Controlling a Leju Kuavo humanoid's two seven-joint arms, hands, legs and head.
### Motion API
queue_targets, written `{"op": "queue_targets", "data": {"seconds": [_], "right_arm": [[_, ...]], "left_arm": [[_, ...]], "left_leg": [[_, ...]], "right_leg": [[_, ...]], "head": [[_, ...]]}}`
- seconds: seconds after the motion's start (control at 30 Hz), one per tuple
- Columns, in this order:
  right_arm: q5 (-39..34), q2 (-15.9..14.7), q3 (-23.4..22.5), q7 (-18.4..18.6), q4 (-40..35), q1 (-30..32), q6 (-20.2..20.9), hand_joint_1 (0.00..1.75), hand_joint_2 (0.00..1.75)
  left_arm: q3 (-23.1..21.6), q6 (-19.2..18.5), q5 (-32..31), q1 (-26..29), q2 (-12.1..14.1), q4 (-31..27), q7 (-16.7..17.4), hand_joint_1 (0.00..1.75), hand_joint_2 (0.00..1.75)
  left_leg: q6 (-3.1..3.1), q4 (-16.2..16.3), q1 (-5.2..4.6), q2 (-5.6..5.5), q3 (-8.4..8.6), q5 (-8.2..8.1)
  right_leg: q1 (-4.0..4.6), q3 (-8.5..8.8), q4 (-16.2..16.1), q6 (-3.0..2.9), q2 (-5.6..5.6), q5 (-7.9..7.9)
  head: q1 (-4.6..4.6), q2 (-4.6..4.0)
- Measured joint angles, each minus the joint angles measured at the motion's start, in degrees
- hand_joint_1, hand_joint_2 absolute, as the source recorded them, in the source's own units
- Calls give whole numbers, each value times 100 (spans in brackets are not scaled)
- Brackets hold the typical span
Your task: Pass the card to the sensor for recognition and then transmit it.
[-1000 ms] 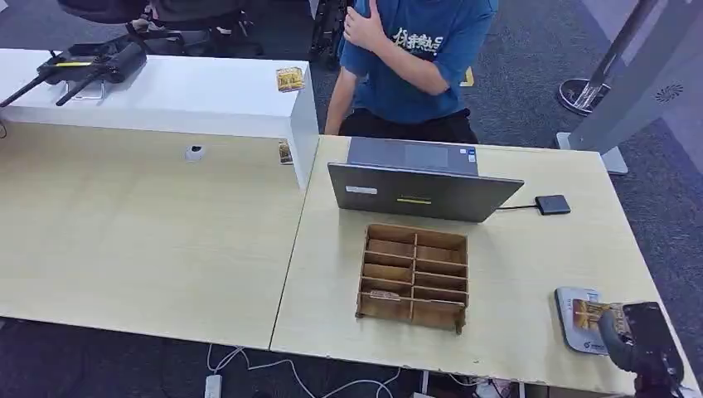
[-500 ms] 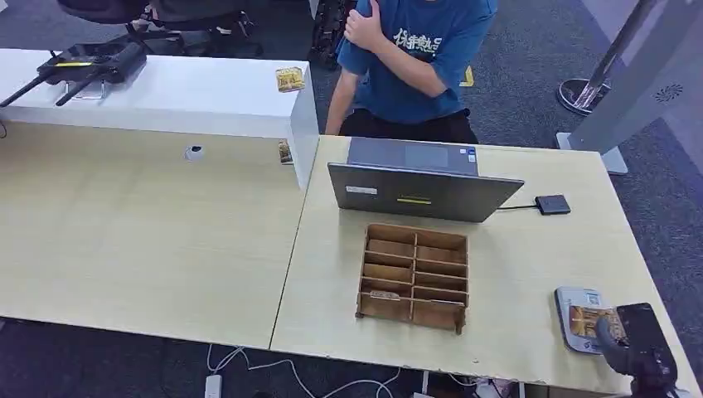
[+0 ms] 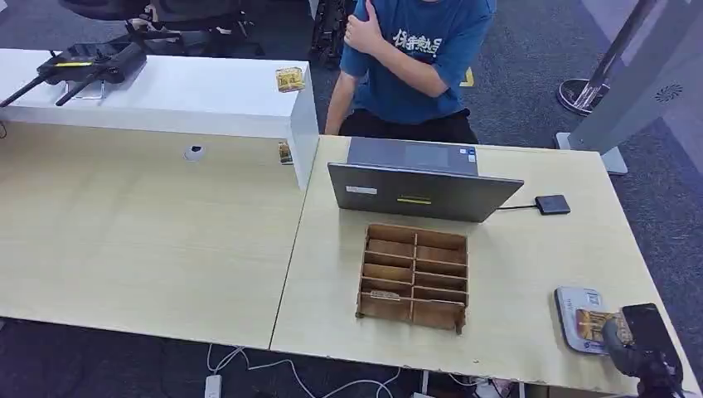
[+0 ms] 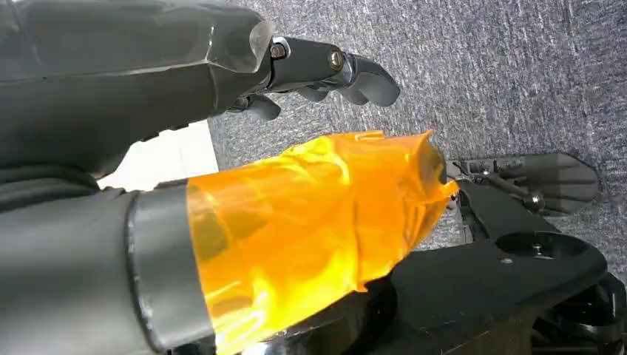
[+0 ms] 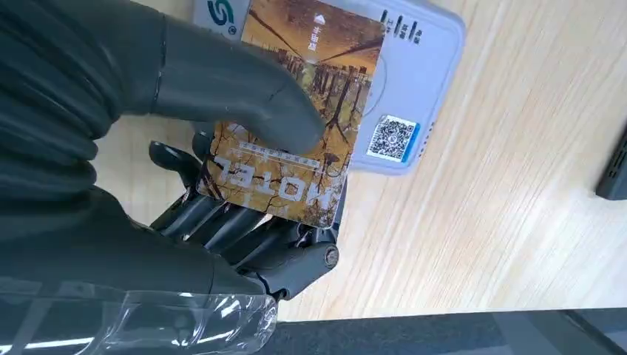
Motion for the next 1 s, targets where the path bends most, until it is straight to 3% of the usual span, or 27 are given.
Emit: {"op": "queue_targets", "data": {"seconds": [1.0], "right_arm": [[20,0,-57,37,291,-159,177,175,175]], "left_arm": [[0,-33,-42,-1,0,0,33,0,0]], "left_leg": [[0,1,0,1,1,0]], "right_leg": [[0,4,0,1,0,0]], "head": [[-2,0]]}}
